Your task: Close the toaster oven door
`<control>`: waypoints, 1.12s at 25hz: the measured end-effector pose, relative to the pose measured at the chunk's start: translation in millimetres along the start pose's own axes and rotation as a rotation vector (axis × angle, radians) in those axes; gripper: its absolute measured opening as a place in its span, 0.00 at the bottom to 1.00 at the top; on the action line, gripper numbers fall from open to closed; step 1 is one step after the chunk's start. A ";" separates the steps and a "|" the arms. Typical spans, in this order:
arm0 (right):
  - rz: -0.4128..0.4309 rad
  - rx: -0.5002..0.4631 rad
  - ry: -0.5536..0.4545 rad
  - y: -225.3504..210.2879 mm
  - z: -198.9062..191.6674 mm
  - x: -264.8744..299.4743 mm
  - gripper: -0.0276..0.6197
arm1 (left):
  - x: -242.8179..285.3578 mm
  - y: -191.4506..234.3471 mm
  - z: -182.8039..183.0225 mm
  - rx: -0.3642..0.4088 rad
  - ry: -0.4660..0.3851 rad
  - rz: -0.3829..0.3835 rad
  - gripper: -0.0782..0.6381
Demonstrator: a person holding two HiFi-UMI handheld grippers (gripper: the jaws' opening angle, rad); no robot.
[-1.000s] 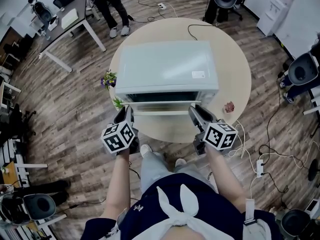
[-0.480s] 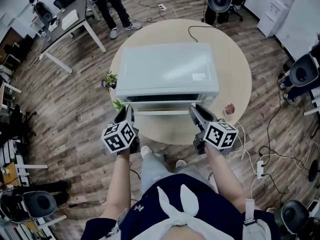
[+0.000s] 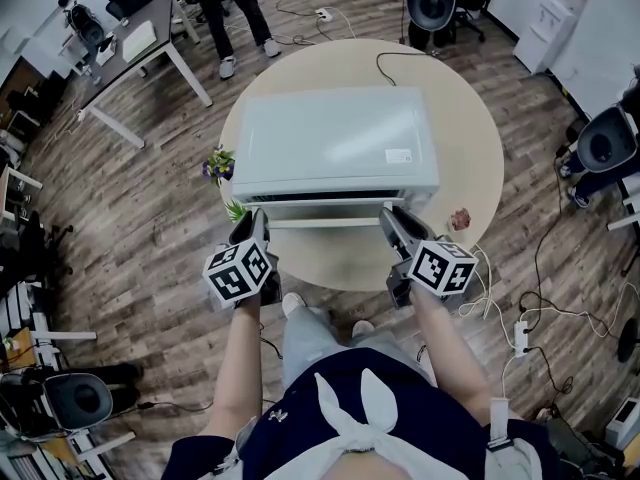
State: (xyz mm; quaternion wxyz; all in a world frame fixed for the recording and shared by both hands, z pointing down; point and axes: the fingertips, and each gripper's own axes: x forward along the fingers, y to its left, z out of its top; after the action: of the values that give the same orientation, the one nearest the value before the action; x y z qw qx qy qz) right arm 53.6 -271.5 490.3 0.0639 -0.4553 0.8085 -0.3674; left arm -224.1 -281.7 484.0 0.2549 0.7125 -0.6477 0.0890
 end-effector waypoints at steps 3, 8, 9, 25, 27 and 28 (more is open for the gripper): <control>0.000 0.002 -0.005 0.0 2.4 1.2 0.24 | 1.3 -0.4 2.1 -0.003 -0.005 -0.001 0.24; -0.001 0.016 -0.013 -0.9 4.9 3.8 0.24 | 4.1 -0.4 4.6 -0.006 -0.010 -0.006 0.24; -0.001 0.019 -0.014 -0.9 5.9 4.7 0.24 | 4.9 -0.4 5.8 -0.006 -0.010 -0.007 0.24; 0.002 0.041 -0.020 -3.0 14.2 12.1 0.25 | 11.9 -1.1 13.6 -0.020 -0.042 -0.008 0.24; 0.002 0.044 -0.020 -2.6 14.5 12.4 0.25 | 11.8 -0.8 14.1 -0.020 -0.042 -0.009 0.24; 0.001 0.045 -0.019 -2.5 14.5 12.7 0.25 | 11.7 -0.5 14.4 -0.021 -0.044 -0.010 0.24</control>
State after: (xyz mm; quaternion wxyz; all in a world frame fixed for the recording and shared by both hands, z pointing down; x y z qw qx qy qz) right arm 54.3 -290.0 484.5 0.0819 -0.4568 0.7996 -0.3812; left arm -224.9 -298.9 477.0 0.2486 0.7146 -0.6506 0.0652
